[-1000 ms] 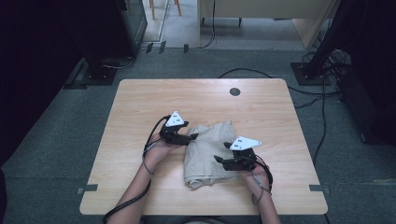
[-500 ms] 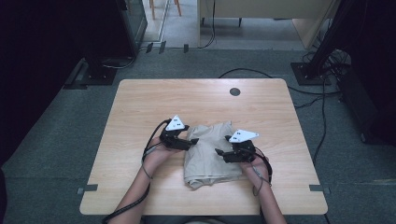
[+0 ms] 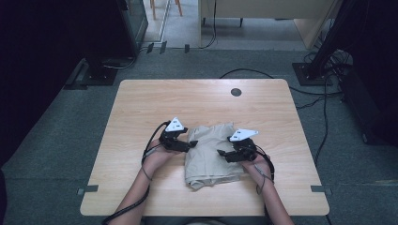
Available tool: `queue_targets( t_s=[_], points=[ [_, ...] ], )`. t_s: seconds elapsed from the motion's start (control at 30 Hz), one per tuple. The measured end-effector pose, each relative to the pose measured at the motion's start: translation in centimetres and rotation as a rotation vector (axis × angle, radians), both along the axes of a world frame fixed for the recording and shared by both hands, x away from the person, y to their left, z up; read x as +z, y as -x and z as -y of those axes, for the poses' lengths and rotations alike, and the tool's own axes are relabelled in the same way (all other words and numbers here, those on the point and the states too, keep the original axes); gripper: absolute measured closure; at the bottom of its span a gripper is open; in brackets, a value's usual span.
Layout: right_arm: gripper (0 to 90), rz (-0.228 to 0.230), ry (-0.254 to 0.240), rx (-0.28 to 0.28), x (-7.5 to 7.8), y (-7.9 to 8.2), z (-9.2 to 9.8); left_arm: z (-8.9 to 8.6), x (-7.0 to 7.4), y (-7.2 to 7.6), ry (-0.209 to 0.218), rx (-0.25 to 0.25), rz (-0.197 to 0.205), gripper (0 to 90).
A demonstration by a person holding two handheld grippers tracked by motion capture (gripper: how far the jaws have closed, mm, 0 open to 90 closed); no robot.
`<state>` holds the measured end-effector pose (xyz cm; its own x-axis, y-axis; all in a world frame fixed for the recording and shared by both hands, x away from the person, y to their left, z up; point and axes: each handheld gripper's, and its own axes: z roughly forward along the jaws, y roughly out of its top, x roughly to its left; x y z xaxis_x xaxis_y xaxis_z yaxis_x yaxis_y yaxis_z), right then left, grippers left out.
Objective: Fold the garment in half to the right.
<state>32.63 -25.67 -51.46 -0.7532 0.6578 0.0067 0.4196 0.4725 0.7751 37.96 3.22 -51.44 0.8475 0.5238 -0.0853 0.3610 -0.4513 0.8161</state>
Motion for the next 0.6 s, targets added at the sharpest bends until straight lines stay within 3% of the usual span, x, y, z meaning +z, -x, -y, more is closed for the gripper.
queue_targets(
  t_s=[0.13,0.6],
  points=[
    [24.6,0.006,-0.016,0.011,0.5,-0.3,0.0,-0.3,0.5,0.4,0.01,0.002,-0.006,24.4],
    [21.4,0.017,-0.003,0.029,0.9,-0.6,0.0,-1.8,1.0,1.5,0.006,-0.001,-0.014,21.3]
  ],
)
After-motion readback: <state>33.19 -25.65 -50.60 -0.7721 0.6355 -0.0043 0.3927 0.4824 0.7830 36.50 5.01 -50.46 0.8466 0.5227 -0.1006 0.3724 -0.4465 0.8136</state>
